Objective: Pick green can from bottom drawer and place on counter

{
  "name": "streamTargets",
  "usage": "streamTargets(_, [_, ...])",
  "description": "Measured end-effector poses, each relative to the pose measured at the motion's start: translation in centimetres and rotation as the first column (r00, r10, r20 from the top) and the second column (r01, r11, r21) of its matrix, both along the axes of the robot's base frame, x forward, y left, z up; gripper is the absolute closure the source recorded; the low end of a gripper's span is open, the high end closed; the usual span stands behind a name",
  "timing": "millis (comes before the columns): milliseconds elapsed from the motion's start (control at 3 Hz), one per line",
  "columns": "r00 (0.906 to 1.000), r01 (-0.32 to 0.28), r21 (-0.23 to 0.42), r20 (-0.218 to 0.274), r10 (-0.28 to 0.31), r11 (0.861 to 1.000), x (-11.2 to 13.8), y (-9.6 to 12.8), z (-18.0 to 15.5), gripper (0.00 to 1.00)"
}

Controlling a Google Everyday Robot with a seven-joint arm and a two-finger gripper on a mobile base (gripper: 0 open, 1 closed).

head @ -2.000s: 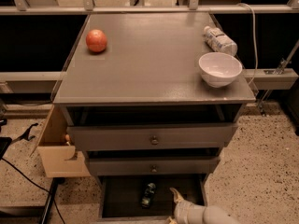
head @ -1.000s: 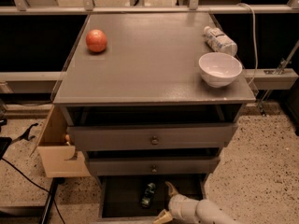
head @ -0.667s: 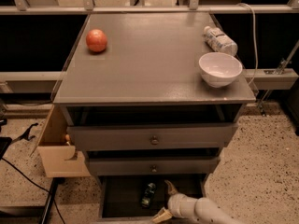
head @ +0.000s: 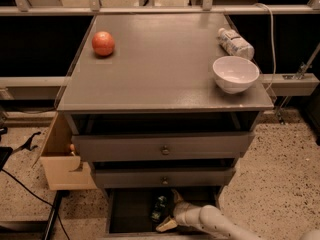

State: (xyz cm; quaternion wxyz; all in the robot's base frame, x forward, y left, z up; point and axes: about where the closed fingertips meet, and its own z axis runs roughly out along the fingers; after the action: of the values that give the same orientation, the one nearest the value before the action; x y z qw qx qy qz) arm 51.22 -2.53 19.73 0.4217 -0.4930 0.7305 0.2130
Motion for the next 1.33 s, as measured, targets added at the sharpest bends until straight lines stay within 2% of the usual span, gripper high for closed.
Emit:
streamTargets(333, [0.9988,-0.044,-0.01,0.022,0.045,0.999,2.0,3.2,-3.1,0.0])
streamTargets(1000, [0.9989,-0.047,-0.025,0.003,0.047,0.999,2.1,2.8,-3.9,0.0])
streamTargets(1333, [0.9976,-0.061,-0.046,-0.035,0.059,0.997,2.7,2.8,-5.5,0.0])
